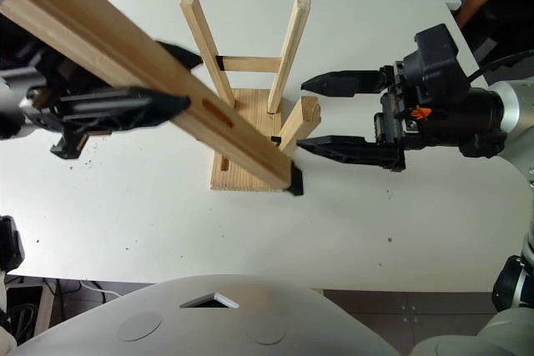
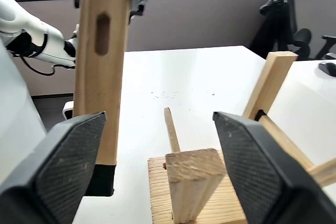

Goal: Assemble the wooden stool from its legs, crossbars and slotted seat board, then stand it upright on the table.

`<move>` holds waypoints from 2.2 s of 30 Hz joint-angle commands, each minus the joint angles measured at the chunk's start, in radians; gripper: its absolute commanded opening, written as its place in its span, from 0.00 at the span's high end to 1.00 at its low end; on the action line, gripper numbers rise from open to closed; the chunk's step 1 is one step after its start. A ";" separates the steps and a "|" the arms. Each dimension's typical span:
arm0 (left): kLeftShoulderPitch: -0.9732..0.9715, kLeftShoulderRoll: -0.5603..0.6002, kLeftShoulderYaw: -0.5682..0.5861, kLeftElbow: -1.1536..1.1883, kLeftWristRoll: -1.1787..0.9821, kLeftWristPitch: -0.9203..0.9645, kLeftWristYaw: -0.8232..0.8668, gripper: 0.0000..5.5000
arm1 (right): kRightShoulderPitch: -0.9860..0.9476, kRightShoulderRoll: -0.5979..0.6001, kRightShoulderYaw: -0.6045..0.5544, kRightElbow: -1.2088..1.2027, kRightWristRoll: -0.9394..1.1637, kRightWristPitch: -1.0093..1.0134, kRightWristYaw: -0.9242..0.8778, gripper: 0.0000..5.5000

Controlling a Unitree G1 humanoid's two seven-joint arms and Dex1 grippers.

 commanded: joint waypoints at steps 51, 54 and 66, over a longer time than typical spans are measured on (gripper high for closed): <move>0.402 -0.151 -0.149 0.212 0.947 -0.766 -0.482 0.63 | 0.123 -0.031 0.050 0.078 -0.304 -0.163 0.065 0.32; 0.405 -0.139 -0.162 0.203 0.944 -0.758 -0.505 0.63 | 0.122 -0.029 0.051 0.074 -0.302 -0.159 0.060 0.32; 0.340 -0.108 -0.247 0.303 1.039 -0.814 -0.555 0.63 | 0.126 -0.020 0.061 0.057 -0.294 -0.154 0.047 0.32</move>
